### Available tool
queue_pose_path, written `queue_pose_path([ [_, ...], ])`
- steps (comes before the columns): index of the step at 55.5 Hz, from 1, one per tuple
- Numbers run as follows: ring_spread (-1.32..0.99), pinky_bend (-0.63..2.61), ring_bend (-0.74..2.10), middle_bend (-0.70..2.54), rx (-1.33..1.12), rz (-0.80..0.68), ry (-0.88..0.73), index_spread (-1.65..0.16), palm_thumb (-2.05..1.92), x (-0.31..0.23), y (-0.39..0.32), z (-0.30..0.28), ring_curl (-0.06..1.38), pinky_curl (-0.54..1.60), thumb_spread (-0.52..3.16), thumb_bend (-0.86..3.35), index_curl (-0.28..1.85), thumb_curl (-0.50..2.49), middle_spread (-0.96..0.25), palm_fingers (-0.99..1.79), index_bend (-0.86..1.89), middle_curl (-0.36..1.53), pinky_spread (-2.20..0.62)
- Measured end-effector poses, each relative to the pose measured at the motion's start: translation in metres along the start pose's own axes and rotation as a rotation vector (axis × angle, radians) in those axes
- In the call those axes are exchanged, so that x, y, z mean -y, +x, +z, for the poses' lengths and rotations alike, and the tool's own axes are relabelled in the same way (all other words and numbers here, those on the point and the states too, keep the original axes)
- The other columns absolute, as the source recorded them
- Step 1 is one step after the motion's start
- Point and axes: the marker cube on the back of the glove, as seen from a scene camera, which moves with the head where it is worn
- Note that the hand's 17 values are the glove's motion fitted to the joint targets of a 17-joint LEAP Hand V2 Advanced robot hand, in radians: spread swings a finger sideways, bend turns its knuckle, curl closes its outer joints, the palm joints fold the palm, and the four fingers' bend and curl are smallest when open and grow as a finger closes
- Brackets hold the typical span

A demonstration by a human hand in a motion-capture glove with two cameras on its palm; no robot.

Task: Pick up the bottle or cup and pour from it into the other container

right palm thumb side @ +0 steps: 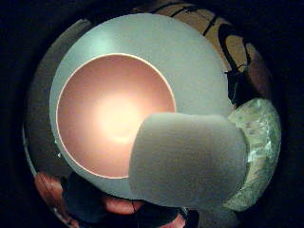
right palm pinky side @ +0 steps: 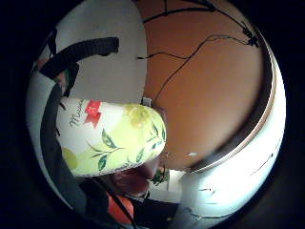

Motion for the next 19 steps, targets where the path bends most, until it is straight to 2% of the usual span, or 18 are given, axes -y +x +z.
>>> queue_pose_path([
  [19, -0.22, 0.39, 0.41, 0.35, 0.026, 0.013, -0.006, -0.2, 0.94, -0.0002, 0.0089, 0.0047, 0.45, 0.4, 0.23, -0.04, 0.42, 0.73, -0.12, 1.2, 0.15, 0.51, -0.32],
])
